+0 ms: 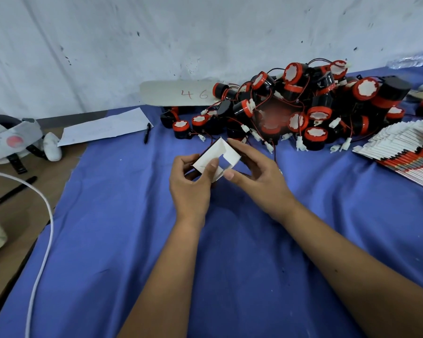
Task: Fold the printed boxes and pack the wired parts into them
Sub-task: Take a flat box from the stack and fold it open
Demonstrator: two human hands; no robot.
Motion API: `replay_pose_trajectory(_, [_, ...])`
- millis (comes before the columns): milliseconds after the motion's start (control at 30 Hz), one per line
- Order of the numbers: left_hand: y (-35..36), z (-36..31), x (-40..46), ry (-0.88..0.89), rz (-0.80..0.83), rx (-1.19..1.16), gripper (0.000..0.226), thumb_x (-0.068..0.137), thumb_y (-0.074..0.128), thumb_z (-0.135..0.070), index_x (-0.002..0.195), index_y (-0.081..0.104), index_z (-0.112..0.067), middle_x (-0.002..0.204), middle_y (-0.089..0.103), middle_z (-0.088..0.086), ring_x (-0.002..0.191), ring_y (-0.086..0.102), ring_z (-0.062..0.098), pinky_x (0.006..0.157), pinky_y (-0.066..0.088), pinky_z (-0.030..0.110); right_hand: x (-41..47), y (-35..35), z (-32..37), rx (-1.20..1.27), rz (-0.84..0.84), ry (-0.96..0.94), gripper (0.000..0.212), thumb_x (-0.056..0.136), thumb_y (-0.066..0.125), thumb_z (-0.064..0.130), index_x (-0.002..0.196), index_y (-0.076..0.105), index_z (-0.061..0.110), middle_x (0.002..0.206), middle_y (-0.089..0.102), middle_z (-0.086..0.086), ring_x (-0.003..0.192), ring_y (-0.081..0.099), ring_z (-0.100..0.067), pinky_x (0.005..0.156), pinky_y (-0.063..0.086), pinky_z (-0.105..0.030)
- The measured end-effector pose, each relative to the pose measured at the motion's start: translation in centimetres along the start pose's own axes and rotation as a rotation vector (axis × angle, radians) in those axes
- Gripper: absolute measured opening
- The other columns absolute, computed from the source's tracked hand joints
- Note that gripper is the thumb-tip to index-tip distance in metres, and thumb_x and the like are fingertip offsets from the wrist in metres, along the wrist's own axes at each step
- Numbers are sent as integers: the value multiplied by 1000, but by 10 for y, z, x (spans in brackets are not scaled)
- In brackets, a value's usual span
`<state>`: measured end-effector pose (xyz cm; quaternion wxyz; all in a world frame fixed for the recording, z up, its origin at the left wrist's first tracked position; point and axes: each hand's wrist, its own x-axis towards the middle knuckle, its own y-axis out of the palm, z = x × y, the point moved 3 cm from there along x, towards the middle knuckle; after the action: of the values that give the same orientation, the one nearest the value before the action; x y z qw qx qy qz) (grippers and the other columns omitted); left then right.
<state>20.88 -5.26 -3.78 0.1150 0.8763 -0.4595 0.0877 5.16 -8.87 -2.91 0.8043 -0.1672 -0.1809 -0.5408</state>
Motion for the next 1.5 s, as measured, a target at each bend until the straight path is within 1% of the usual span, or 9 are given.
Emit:
replay_pose_trajectory(200, [12,-5,-6,93,146,26,21,91,78,-17,104,70,-31,108,73,-9,101,71,13,66,61,28,2,-9,-2,3,-185,37,47,90,77,21,135,62,21,125,69,8,121,63,-18,98,55,-49])
replay_pose_trajectory(267, [13,-1,-5,49,149,-11,17,92,77,-22,107,68,-21,107,74,-5,100,72,18,69,63,36,1,-9,0,-13,-181,39,49,88,79,20,134,63,21,126,68,10,123,62,-14,97,56,-40])
replay_pose_trajectory(467, [15,-2,-7,-125,103,-14,61,67,86,-52,107,57,-18,111,66,3,95,72,26,76,65,43,-3,-1,10,-328,-79,-134,65,81,86,23,140,60,21,137,61,4,135,50,-13,100,46,-15])
replay_pose_trajectory(700, [7,-1,-3,-172,38,-70,38,79,90,-24,104,62,-15,106,73,11,92,76,33,63,61,34,-1,0,10,-203,-38,-110,66,80,87,22,140,61,23,136,62,11,135,51,-16,103,53,-40])
replay_pose_trajectory(833, [12,-8,-8,-19,131,5,19,95,74,-31,104,66,-17,109,72,4,103,72,27,74,64,50,1,-9,1,-84,-195,11,53,82,84,18,132,65,22,125,69,12,121,62,-9,95,55,-30])
replay_pose_trajectory(933, [18,-10,-11,92,242,99,19,95,70,-12,114,67,-16,122,67,9,115,66,28,83,62,54,1,-16,-7,-6,-304,97,46,83,83,17,126,67,25,117,72,8,111,67,-14,93,59,-40])
replay_pose_trajectory(1200, [22,-11,-15,198,160,230,36,86,71,2,116,67,-19,120,67,1,116,62,20,91,58,48,4,-13,-13,186,-255,220,51,93,72,8,141,59,22,121,73,7,115,68,-14,90,59,-29])
replay_pose_trajectory(1367, [21,-14,-17,259,101,246,40,86,73,0,113,66,-28,120,66,-5,116,62,11,101,53,37,4,-12,-13,218,-181,282,51,99,63,6,146,53,24,131,68,-5,123,64,-27,100,54,-54])
replay_pose_trajectory(1500, [25,-13,-20,296,112,260,38,87,72,0,112,67,-28,116,63,-9,112,63,9,98,51,25,3,-12,-11,150,-241,258,49,99,61,3,143,55,24,128,68,-3,119,66,-24,96,56,-55])
